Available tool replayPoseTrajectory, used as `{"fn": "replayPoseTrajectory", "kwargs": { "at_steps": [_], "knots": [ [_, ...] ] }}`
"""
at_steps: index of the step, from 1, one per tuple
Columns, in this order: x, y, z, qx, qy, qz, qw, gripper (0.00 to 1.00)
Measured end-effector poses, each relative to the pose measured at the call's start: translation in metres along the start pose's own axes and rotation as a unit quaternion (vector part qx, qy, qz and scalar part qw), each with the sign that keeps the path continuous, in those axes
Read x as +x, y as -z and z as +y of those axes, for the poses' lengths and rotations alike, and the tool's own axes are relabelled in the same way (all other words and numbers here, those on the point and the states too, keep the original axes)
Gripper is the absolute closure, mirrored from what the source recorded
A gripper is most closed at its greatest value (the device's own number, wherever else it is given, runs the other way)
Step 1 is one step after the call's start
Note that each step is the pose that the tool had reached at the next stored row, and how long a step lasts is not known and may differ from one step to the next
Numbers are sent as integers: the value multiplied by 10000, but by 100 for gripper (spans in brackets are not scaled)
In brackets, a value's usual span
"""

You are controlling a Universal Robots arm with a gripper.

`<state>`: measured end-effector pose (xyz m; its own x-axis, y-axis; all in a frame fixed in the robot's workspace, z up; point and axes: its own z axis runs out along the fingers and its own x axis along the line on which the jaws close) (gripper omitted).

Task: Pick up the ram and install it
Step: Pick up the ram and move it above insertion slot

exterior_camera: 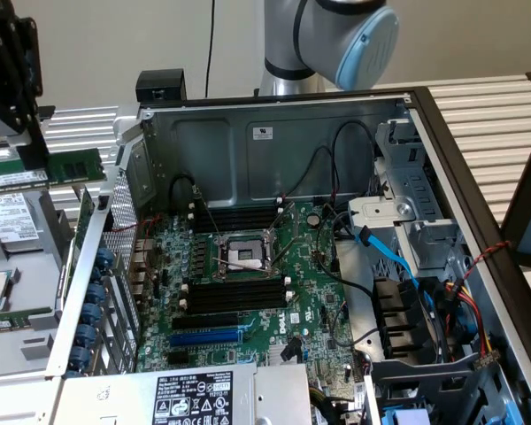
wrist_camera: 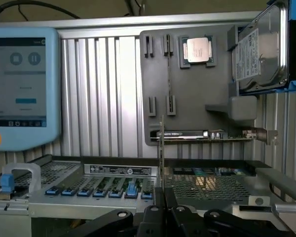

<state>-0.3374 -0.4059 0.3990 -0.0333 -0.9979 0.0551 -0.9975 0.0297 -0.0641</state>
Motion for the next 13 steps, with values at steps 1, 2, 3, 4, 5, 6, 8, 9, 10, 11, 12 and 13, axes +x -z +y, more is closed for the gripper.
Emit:
{"fn": "replayPoseTrajectory", "kwargs": {
  "at_steps": [1,2,3,4,5,6,8,9,10,11,12,13],
  "knots": [
    [-2,-1,-23,0,0,3,10000,88],
    [-5,-3,-47,-1,1,7,10000,88],
    [-8,-5,-71,-1,1,11,10000,88],
    [-10,-6,-95,-2,1,15,10000,88],
    [-12,-7,-118,-3,1,19,10000,88],
    [-15,-9,-142,-3,1,23,10000,88],
    [-19,-11,-189,-5,2,33,10000,88],
    [-21,-13,-211,-7,3,38,10000,88],
    [-23,-14,-233,-9,3,44,10000,88],
    [-25,-15,-256,-13,4,50,10000,88],
    [-27,-16,-276,-19,4,56,10000,88],
    [-29,-18,-296,-24,5,61,10000,88]
  ]
}}
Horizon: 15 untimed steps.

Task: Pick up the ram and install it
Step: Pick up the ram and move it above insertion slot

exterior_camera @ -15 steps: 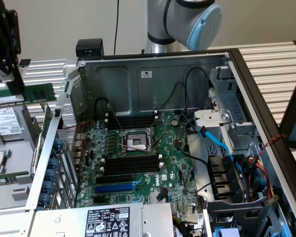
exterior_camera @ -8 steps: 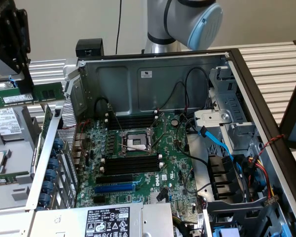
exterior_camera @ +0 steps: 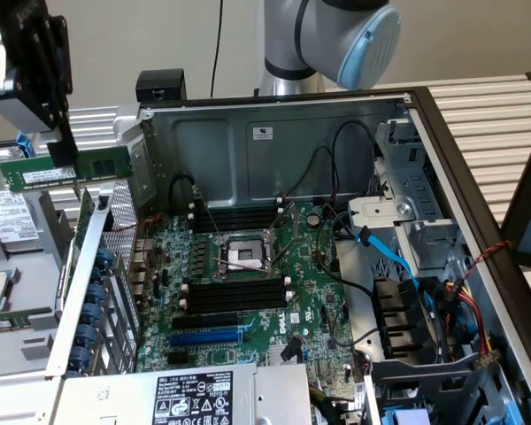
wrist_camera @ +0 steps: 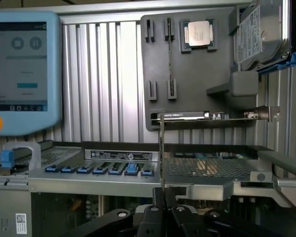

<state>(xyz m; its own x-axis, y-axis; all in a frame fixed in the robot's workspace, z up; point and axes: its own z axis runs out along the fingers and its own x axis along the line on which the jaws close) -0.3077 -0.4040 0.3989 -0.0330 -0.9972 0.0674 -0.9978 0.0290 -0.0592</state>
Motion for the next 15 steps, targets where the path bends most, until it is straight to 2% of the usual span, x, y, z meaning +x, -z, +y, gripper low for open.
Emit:
{"fn": "replayPoseTrajectory", "kwargs": {
  "at_steps": [3,8,15],
  "knots": [
    [-5,-3,-69,-12,2,22,10000,88],
    [-13,-11,-204,-15,4,59,10000,88],
    [-44,-49,-443,-14,5,84,10000,88]
  ]
}}
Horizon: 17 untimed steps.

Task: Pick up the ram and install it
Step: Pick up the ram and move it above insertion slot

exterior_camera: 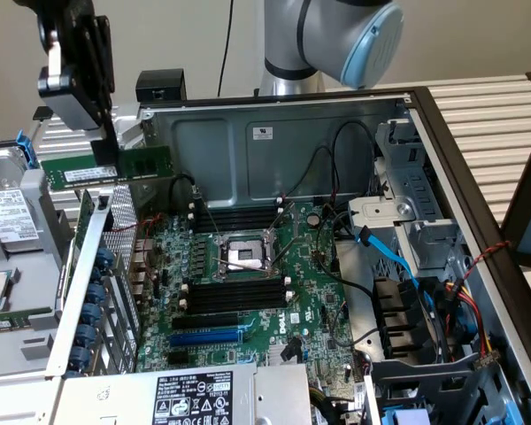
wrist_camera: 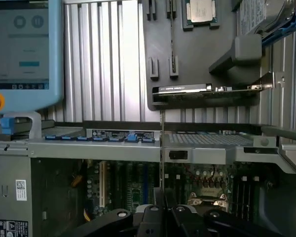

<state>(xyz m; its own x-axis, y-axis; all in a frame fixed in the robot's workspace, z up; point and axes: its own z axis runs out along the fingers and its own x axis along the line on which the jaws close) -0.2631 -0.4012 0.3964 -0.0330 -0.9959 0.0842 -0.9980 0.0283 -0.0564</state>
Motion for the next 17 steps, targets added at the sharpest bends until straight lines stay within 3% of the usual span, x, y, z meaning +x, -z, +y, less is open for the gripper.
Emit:
{"fn": "replayPoseTrajectory", "kwargs": {
  "at_steps": [12,14,17],
  "knots": [
    [-67,-132,-375,-11,0,36,10000,88],
    [-75,-151,-408,-31,2,50,10000,88],
    [-82,-168,-446,-86,9,95,9999,88]
  ]
}}
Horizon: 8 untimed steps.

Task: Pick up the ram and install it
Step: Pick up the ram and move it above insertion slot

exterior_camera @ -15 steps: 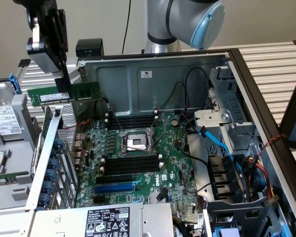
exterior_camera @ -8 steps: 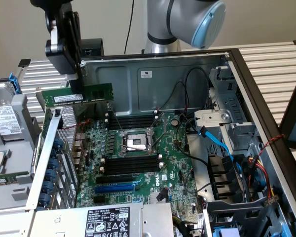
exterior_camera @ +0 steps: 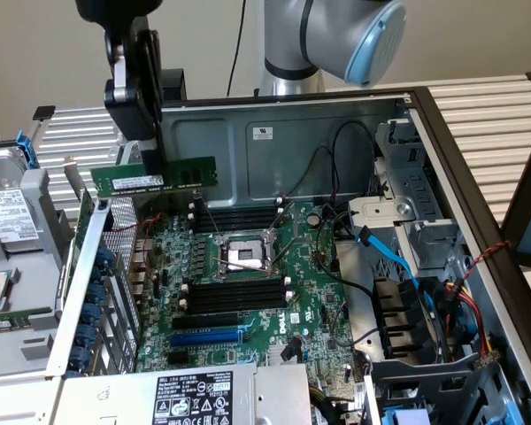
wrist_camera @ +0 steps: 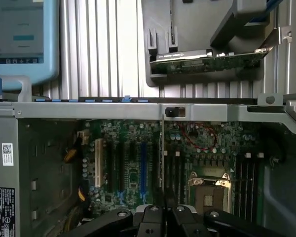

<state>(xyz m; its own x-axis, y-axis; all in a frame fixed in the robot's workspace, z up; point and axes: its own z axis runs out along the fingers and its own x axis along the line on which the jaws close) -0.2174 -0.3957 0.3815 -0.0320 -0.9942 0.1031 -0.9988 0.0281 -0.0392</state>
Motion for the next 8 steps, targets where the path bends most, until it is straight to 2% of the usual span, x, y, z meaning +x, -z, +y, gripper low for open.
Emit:
{"fn": "replayPoseTrajectory", "kwargs": {
  "at_steps": [2,4,8],
  "knots": [
    [-5,-4,-34,-24,3,26,10000,88],
    [-12,-7,-72,-40,6,33,10000,88],
    [-29,-9,-158,-52,7,37,10000,88]
  ]
}}
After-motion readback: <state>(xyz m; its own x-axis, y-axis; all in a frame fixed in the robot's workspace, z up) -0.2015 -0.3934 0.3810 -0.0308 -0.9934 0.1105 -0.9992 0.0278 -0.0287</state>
